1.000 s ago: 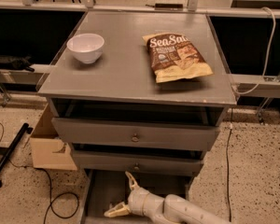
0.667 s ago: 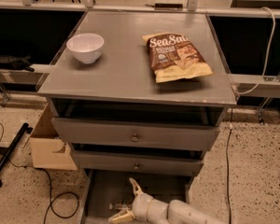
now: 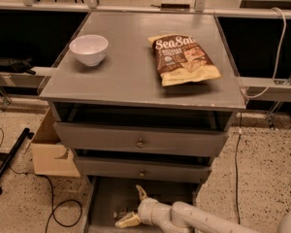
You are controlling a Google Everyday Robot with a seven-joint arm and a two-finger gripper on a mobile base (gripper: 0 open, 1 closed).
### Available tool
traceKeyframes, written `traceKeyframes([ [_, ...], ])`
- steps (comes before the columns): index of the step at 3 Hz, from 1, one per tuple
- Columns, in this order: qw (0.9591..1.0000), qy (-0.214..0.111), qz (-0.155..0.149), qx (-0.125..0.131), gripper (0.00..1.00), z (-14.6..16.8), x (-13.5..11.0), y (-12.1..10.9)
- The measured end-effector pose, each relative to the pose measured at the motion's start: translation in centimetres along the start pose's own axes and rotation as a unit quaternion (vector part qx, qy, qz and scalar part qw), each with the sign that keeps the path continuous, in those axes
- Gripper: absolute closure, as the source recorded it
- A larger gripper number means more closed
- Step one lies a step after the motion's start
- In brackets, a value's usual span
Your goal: Pick water bottle from bottom drawer and place on counter
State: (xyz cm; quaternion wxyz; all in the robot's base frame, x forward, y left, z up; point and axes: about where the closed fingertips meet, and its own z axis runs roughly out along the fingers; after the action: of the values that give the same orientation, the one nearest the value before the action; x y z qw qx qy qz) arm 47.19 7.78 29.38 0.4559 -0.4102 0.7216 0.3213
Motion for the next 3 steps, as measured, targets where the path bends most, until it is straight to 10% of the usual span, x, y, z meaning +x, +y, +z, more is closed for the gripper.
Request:
traceKeyframes([
  [3,0.9980,0.063,0.007,0.008,0.00,-0.2,6.1,-2.1],
])
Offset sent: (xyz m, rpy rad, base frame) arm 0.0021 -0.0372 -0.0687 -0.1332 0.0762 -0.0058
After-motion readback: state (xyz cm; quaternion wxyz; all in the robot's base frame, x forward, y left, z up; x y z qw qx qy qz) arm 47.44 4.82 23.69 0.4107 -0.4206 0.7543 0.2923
